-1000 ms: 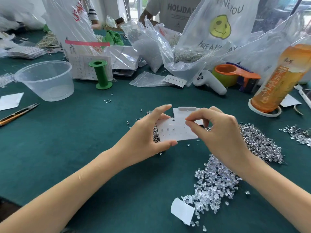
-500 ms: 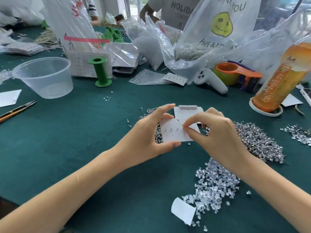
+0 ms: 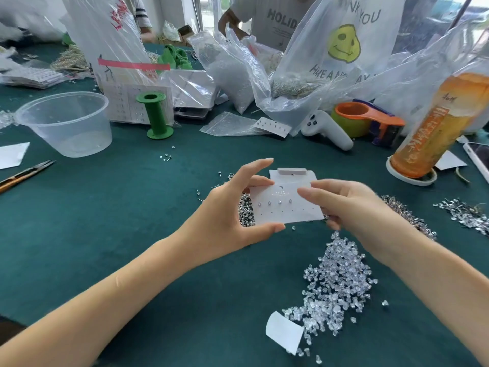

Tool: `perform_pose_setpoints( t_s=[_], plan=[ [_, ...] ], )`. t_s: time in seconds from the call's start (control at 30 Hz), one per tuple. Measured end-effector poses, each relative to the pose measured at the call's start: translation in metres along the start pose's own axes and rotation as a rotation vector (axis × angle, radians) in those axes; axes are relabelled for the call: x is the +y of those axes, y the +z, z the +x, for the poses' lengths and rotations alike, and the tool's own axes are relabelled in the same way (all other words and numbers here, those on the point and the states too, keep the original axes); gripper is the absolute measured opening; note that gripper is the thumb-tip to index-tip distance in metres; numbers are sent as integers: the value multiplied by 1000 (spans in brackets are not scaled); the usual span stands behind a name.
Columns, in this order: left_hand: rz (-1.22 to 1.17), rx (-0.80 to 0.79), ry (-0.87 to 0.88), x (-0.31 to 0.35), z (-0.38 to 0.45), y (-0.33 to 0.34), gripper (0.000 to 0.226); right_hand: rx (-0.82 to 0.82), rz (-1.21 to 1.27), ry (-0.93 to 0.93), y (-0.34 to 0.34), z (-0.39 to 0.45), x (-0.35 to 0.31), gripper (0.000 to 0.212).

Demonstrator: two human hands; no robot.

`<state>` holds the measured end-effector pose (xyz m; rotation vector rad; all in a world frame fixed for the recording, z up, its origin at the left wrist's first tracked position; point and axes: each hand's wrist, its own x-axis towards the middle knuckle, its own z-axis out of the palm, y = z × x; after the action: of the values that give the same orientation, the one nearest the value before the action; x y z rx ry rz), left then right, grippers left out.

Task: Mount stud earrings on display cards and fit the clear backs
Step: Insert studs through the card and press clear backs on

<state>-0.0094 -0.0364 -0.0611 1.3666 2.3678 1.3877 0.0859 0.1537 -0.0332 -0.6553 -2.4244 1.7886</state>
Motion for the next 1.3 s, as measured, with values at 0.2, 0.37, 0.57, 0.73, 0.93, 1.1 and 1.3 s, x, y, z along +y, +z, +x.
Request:
perform_pose_setpoints(
  t_s=[0.2, 0.37, 0.57, 0.73, 0.93, 1.1, 1.3],
  plan=[
    [-8, -38, 46, 3, -2, 0, 88, -249, 149, 96, 11, -2, 3, 29],
    [-11, -53, 60, 2, -2, 0, 91, -231, 145, 82, 13, -3, 3, 20],
    [21, -56, 103, 3, -3, -1, 91, -198, 169, 62, 13, -3, 6, 29],
    [-11, -51, 158, 9, -1, -2, 86, -155, 161, 22, 10, -6, 5, 25],
    [-91, 91, 22, 16, 9, 3, 30, 75, 207, -62, -36, -20, 11, 42],
    [180, -189, 143, 23, 21, 27, 8, 185, 230, -155, -61, -43, 34, 37],
    [259, -422, 177, 34, 43, 51, 9, 236, 247, -271, -64, -63, 61, 22]
  ],
)
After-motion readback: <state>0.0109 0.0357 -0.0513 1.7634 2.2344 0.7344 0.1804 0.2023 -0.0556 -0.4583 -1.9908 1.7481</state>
